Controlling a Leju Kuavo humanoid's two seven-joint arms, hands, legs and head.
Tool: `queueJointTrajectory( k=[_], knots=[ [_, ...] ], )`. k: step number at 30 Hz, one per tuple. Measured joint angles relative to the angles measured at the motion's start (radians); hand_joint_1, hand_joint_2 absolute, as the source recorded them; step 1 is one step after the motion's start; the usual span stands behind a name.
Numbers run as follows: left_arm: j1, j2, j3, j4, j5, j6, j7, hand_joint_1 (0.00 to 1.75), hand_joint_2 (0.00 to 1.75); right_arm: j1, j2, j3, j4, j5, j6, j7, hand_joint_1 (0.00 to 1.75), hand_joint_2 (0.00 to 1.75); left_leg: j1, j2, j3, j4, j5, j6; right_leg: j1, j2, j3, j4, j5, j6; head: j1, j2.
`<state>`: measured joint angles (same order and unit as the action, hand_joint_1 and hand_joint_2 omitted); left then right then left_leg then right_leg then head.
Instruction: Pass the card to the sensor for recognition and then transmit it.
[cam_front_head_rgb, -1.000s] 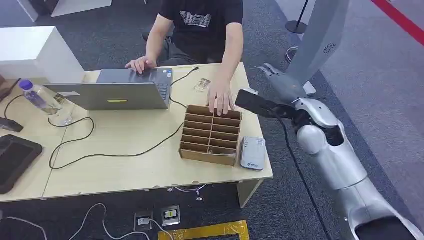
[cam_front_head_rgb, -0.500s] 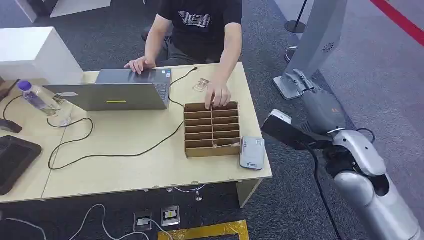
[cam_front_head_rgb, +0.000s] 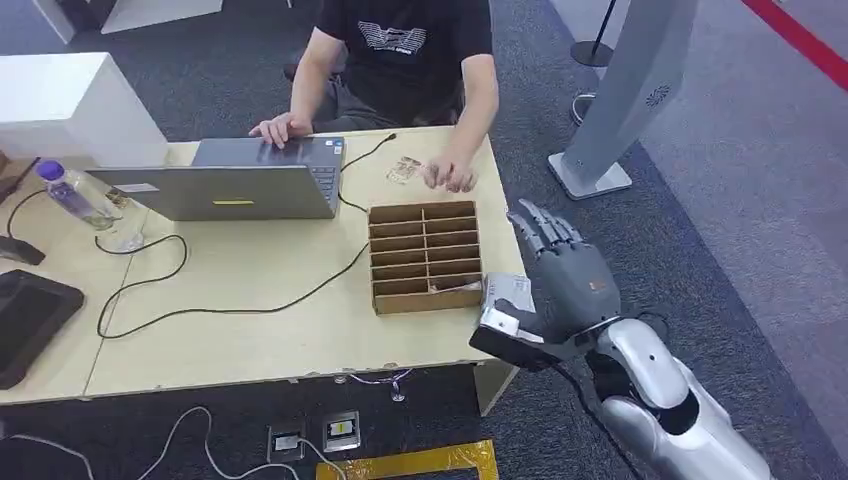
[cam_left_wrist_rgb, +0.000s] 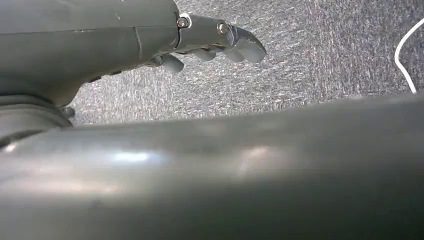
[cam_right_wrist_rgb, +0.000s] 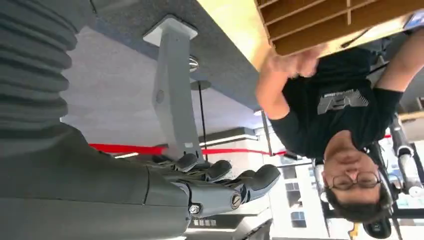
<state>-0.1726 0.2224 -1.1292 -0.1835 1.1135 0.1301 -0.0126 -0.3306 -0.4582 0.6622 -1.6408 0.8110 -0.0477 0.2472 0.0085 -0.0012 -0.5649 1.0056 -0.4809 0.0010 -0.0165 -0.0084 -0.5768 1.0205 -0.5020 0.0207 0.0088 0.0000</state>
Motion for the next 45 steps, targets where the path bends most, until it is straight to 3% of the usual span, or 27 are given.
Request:
queueJointTrajectory(
  k=[8, 9, 11, 19, 28, 33, 39, 45],
  knots=[
    [0.0, -0.001, 0.006, 0.0, 0.008, 0.008, 0.0, 0.0, 0.0, 0.0, 0.009, 0.019, 0.022, 0.024, -0.014, -0.021, 0.0, 1.75, 0.0, 0.0, 0.0, 0.0, 0.0, 0.0, 0.0, 0.0, 0.0, 0.0, 0.0, 0.0, 0.0, 0.0],
    [0.0, -0.005, 0.008, 0.0, 0.008, 0.01, 0.0, 0.0, 0.0, -0.003, 0.052, 0.051, 0.099, 0.069, -0.062, -0.061, 0.0, 1.75, 0.0, 0.0, 0.0, 0.0, 0.0, 0.0, 0.0, 0.0, 0.0, 0.0, 0.0, 0.0, 0.0, 0.0],
    [0.0, -0.011, 0.01, 0.0, 0.008, 0.008, 0.0, 0.0, 0.0, -0.018, 0.101, 0.079, 0.178, 0.092, -0.082, -0.08, 0.0, 1.75, 0.0, 0.0, 0.0, 0.0, 0.0, 0.0, 0.0, 0.0, 0.0, 0.0, 0.0, 0.0, 0.0, 0.0],
    [-0.001, -0.016, 0.014, 0.0, -0.014, -0.002, 0.0, 0.0, 0.0, -0.067, 0.198, 0.106, 0.305, 0.102, -0.027, -0.073, 0.0, 1.75, 0.0, 0.0, 0.0, 0.0, 0.0, 0.0, 0.0, 0.0, 0.0, 0.0, 0.0, 0.0, 0.0, 0.0],
    [0.0, -0.014, 0.014, 0.0, -0.032, -0.011, 0.003, 0.0, 0.0, -0.068, 0.256, 0.118, 0.361, 0.104, 0.004, -0.039, 0.0, 1.75, 0.0, 0.0, 0.0, 0.0, 0.0, 0.0, 0.0, 0.0, -0.001, 0.0, 0.0, 0.0, 0.0, 0.0],
    [0.002, -0.018, 0.014, 0.0, -0.033, -0.009, 0.012, 0.0, 0.0, -0.091, 0.278, 0.119, 0.409, 0.101, 0.003, -0.095, 0.0, 1.75, 0.0, 0.0, 0.0, 0.0, 0.0, 0.0, 0.0, 0.0, 0.0, 0.0, 0.0, 0.0, 0.0, 0.0],
    [0.004, -0.019, 0.014, 0.0, -0.026, -0.002, 0.016, 0.0, 0.0, -0.113, 0.31, 0.116, 0.446, 0.123, 0.018, -0.12, 0.0, 1.75, 0.0, 0.0, 0.0, 0.0, 0.0, 0.0, 0.0, 0.0, 0.0, 0.0, 0.0, 0.0, 0.0, 0.0],
    [0.006, -0.016, 0.013, 0.0, -0.027, 0.008, 0.021, 0.0, 0.0, -0.114, 0.34, 0.118, 0.485, 0.159, -0.014, -0.146, 0.0, 1.75, 0.0, 0.0, -0.001, 0.0, 0.0, 0.0, 0.0, 0.0, -0.001, 0.0, 0.0, 0.0, 0.0, 0.0]
  ],
)
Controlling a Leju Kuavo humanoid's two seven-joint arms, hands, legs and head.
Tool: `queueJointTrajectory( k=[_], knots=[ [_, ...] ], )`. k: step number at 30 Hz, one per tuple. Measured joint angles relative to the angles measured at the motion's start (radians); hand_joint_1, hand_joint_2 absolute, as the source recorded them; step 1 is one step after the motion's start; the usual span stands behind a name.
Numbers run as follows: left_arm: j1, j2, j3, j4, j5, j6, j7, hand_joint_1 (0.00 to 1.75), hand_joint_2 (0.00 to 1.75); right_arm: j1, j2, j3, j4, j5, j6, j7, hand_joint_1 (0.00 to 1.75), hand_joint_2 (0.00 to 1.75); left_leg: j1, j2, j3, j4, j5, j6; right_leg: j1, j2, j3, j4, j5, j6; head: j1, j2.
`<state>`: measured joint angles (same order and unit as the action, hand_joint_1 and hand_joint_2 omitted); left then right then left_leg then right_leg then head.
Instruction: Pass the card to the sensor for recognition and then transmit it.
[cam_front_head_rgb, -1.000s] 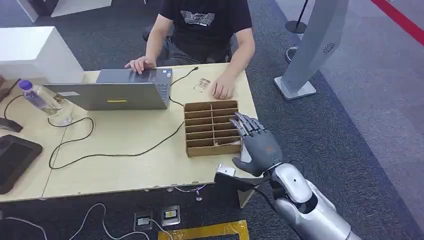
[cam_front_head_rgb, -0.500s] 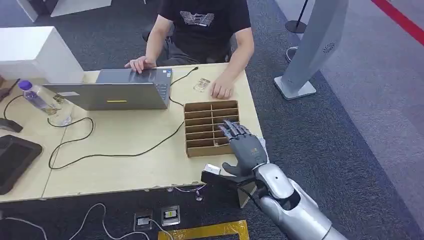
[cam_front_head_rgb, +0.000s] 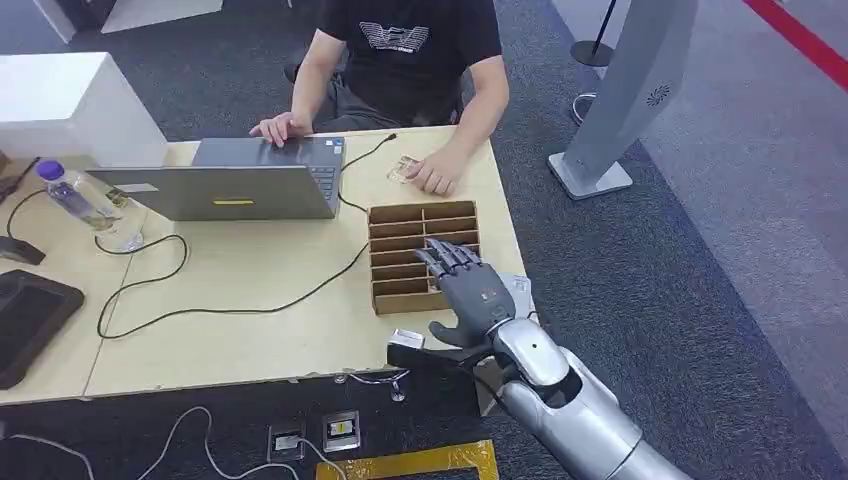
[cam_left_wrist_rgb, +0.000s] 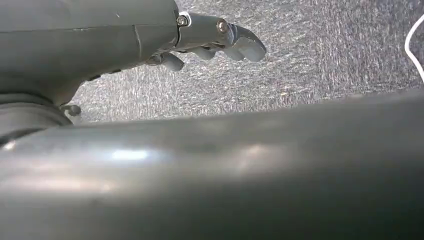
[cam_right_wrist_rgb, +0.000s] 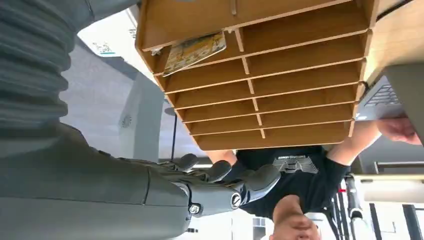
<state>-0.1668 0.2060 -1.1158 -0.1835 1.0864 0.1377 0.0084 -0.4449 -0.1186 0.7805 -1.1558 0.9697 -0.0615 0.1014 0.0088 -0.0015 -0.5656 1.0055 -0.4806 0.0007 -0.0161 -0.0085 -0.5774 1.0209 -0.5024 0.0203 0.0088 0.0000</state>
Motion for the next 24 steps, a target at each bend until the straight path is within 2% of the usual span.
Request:
queueJointTrajectory(
  k=[6, 11, 16, 24],
  knots=[
    [0.002, 0.003, 0.0, 0.0, 0.003, 0.01, 0.0, 0.0, 0.0, -0.016, 0.026, 0.0, 0.044, 0.01, -0.024, -0.013, 0.0, 1.75, 0.0, 0.0, 0.0, 0.0, 0.0, 0.0, 0.0, 0.0, 0.0, 0.0, 0.0, 0.0, 0.0, 0.0],
    [0.005, -0.007, 0.0, 0.0, 0.014, 0.064, 0.0, 0.0, 0.0, -0.029, 0.042, 0.003, 0.083, 0.046, -0.036, -0.025, 0.0, 1.75, 0.0, 0.0, 0.0, 0.0, 0.0, 0.0, 0.0, 0.0, 0.0, 0.0, 0.0, 0.0, 0.0, 0.0],
    [0.008, -0.014, 0.0, 0.0, 0.014, 0.069, 0.0, 0.0, 0.0, -0.034, 0.056, 0.006, 0.14, 0.083, -0.075, -0.035, 0.0, 1.75, 0.0, 0.0, 0.0, 0.0, 0.0, 0.0, 0.0, 0.0, 0.0, 0.0, 0.0, 0.0, 0.0, 0.0],
    [0.011, -0.019, 0.0, 0.0, 0.017, 0.076, 0.0, 0.0, 0.0, -0.039, 0.059, 0.008, 0.198, 0.092, -0.089, -0.042, 0.0, 1.75, 0.0, 0.0, 0.0, 0.0, 0.0, 0.0, 0.0, 0.0, 0.0, 0.0, 0.0, 0.0, 0.0, 0.0]
  ],
)
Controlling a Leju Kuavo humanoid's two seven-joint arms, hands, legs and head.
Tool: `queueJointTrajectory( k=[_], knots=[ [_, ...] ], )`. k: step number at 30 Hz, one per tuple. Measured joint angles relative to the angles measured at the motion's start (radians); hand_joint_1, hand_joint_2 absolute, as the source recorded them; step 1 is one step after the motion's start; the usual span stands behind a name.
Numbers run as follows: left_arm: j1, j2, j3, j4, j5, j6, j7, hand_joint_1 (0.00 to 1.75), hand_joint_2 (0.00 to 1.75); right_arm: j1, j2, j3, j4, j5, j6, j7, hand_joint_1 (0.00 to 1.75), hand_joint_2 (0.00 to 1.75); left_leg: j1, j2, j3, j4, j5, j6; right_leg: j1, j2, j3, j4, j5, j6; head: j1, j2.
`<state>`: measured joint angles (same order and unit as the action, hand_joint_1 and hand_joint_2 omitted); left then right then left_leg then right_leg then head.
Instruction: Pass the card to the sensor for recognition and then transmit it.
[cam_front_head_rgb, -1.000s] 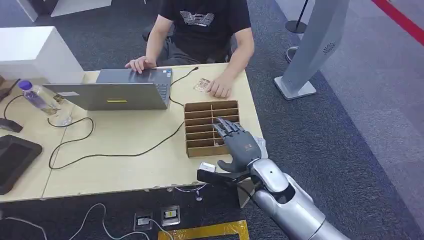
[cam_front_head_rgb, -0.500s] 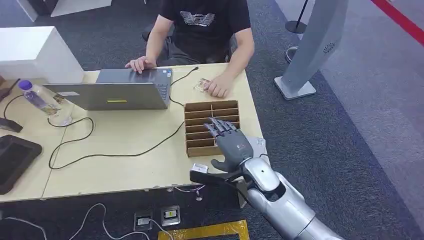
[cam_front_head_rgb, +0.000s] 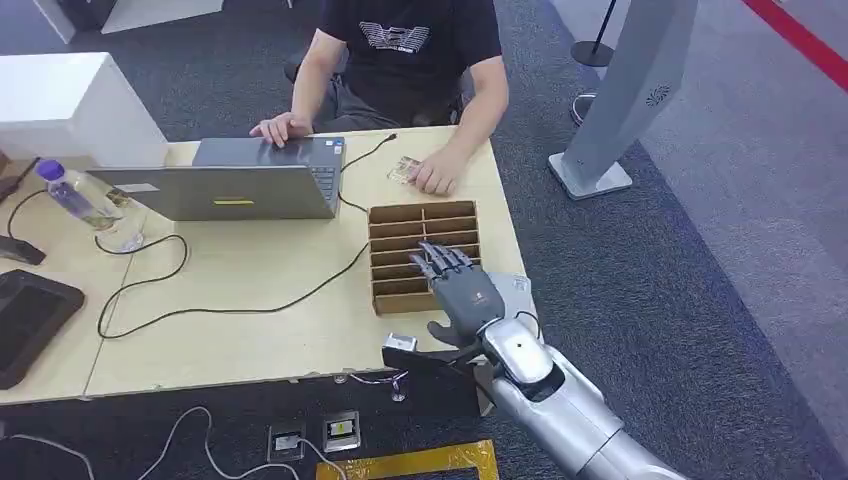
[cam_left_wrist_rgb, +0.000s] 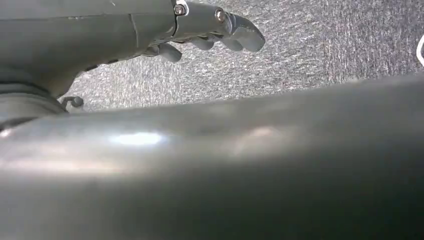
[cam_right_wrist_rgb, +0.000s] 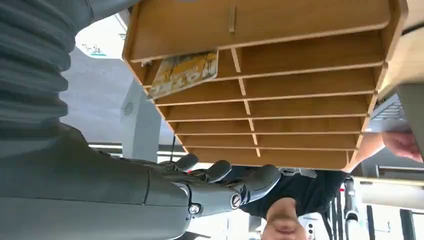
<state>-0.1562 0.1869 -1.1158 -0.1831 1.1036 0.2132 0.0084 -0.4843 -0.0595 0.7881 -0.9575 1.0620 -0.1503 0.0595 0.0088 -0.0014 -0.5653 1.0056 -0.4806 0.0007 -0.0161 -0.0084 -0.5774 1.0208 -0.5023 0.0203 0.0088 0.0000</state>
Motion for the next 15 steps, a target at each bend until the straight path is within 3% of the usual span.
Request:
queueJointTrajectory(
  k=[9, 15],
  knots=[
    [0.0, -0.004, 0.0, 0.0, -0.001, 0.008, 0.002, 0.0, 0.0, 0.0, 0.0, 0.004, 0.05, -0.003, -0.032, -0.01, 0.0, 1.75, 0.0, 0.0, 0.0, 0.0, 0.0, 0.0, 0.0, 0.0, 0.0, 0.0, 0.0, 0.0, 0.0, 0.0],
    [-0.001, 0.021, -0.003, 0.002, -0.016, -0.066, 0.003, 0.0, 0.0, -0.003, 0.002, 0.006, 0.073, -0.003, -0.052, 0.005, 0.0, 1.75, 0.0, 0.0, 0.0, 0.0, 0.0, 0.0, 0.0, 0.0, 0.0, 0.0, 0.0, 0.0, 0.0, 0.0]
  ],
)
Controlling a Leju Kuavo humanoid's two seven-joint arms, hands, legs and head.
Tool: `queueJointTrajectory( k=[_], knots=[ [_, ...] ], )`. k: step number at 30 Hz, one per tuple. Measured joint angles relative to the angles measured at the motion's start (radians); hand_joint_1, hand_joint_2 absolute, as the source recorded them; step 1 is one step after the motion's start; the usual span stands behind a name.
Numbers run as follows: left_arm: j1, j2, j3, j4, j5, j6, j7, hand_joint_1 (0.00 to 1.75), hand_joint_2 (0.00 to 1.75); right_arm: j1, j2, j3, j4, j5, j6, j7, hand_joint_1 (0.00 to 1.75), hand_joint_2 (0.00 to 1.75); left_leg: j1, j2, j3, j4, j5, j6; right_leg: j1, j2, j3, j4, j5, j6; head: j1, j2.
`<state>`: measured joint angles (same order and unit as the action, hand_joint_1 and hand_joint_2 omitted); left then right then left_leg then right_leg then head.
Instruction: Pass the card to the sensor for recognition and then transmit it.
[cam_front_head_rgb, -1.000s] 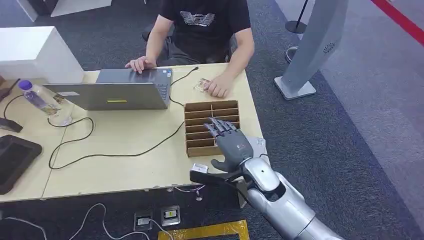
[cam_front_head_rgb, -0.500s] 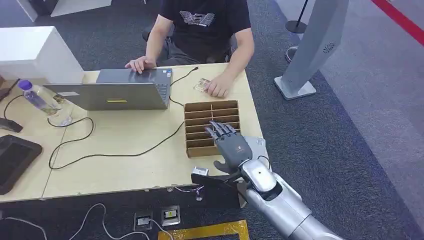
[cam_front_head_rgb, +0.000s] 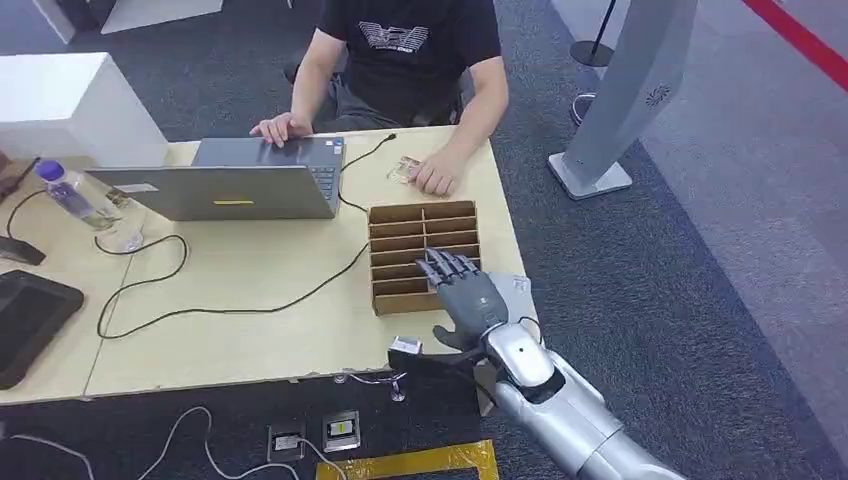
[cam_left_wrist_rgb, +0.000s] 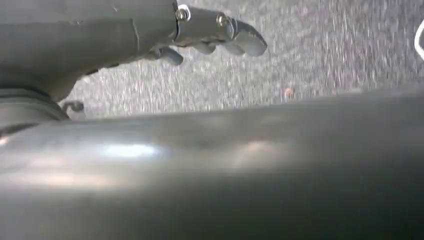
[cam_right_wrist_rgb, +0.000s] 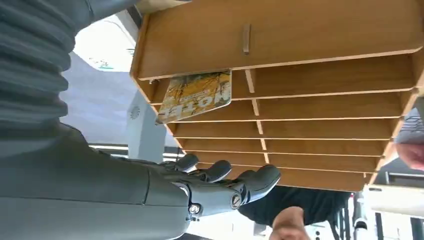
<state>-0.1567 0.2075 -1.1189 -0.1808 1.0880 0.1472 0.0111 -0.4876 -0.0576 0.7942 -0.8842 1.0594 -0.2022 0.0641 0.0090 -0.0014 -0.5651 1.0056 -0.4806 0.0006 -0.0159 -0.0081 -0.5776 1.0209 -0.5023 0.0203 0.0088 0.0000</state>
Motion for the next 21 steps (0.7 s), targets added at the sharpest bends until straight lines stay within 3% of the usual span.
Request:
queueJointTrajectory(
  k=[7, 21],
  knots=[
    [0.0, 0.013, -0.008, 0.0, -0.006, -0.01, 0.0, 0.0, 0.0, -0.004, 0.0, -0.002, 0.047, 0.002, -0.043, 0.025, 0.0, 1.75, 0.0, 0.0, 0.0, 0.0, 0.0, 0.0, 0.0, 0.0, 0.0, 0.0, 0.0, 0.0, 0.0, 0.0],
    [0.0, 0.021, -0.015, 0.0, -0.008, -0.012, 0.0, 0.0, 0.0, -0.005, -0.003, -0.024, 0.076, -0.002, -0.046, 0.046, 0.0, 1.75, 0.0, 0.0, 0.0, 0.0, 0.0, 0.0, 0.0, 0.0, 0.0, 0.0, 0.0, 0.0, 0.0, 0.0]
  ],
)
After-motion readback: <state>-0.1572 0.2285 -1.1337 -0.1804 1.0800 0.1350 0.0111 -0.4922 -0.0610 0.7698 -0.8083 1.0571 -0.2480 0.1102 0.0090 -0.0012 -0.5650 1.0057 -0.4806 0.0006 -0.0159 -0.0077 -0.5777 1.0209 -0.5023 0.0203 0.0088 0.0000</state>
